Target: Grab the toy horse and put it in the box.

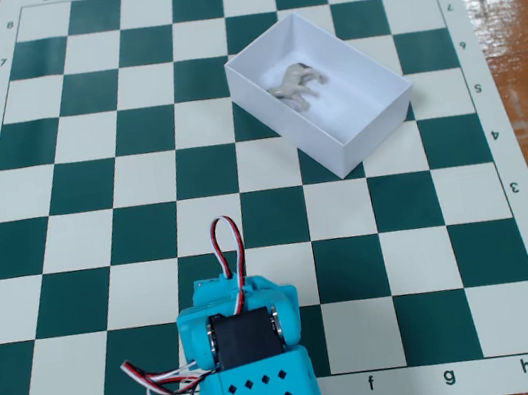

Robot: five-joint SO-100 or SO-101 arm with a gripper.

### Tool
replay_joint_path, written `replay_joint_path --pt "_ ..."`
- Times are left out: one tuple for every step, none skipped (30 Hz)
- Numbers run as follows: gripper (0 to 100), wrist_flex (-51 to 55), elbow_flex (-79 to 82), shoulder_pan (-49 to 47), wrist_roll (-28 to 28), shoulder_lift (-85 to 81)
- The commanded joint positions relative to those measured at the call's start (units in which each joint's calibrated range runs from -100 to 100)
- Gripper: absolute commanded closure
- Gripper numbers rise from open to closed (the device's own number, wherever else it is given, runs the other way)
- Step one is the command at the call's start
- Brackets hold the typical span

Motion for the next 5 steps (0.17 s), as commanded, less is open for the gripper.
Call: replay_joint_path --pt "100 0.2 0.4 0.4 0.0 -0.4" --pt "100 0.2 0.4 0.4 0.0 -0.4" --pt "100 0.2 0.4 0.4 0.0 -0.4" --pt "100 0.2 0.4 0.4 0.0 -0.4" --pt "100 0.2 0.4 0.4 0.0 -0.4"
